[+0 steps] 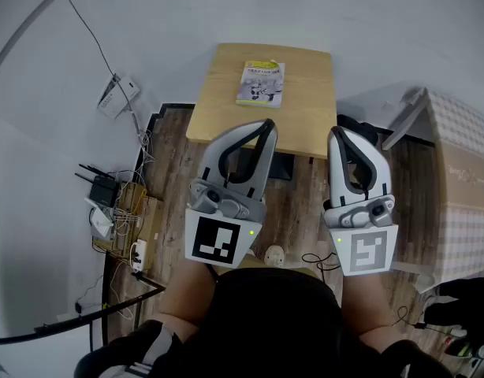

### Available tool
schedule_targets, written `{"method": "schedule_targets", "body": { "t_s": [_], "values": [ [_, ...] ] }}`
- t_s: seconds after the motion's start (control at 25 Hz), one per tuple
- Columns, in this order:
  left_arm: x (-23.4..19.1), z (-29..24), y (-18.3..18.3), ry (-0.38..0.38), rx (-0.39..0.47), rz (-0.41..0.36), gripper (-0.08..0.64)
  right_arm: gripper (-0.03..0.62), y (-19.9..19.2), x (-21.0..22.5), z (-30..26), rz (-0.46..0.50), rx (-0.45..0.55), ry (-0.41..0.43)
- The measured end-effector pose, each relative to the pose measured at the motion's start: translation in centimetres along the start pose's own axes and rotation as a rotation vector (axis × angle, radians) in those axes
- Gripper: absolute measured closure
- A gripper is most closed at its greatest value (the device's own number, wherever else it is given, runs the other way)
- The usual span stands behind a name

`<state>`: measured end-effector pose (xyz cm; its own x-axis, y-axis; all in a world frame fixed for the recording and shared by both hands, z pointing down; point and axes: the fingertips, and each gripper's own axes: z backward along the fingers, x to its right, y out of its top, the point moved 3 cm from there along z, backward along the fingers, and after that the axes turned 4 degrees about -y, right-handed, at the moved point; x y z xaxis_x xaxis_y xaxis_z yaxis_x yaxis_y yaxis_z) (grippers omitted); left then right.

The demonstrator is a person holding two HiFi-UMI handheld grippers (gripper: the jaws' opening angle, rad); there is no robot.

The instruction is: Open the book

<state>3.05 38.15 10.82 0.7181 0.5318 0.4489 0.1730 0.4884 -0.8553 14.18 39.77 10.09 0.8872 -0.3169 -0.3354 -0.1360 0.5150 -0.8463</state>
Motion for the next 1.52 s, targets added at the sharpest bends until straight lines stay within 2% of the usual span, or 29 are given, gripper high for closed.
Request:
{"method": "schedule_targets", "body": {
  "t_s": [0.2, 0.52, 0.64, 0.8, 1.32, 1.52],
  "values": [
    [0.3, -0.1, -0.2, -0.005, -0.011, -0.004, 0.552, 0.565, -0.1, -0.4, 0.2, 0.044, 0.002, 0.011],
    [0.5, -0.1, -0.2, 0.003, -0.01, 0.004, 0.552, 0.565, -0.2, -0.1, 0.5, 0.029, 0.005, 0.01],
    [0.7, -0.2, -0.3, 0.002, -0.012, 0.011, 0.552, 0.565, -0.4, 0.0, 0.6, 0.041, 0.007, -0.015],
    [0.8, -0.2, -0.4, 0.001, -0.01, 0.01, 0.552, 0.565, -0.5, -0.3, 0.8, 0.062, 0.015, -0.007],
    [0.2, -1.0, -0.5, 0.003, 0.012, 0.03, 0.552, 0.565, -0.9, -0.2, 0.4, 0.034, 0.016, 0.013],
    [0.9, -1.8, -0.1, -0.016, 0.011, 0.0, 0.552, 0.565, -1.1, 0.5, 0.7, 0.032, 0.015, 0.009]
  ]
}}
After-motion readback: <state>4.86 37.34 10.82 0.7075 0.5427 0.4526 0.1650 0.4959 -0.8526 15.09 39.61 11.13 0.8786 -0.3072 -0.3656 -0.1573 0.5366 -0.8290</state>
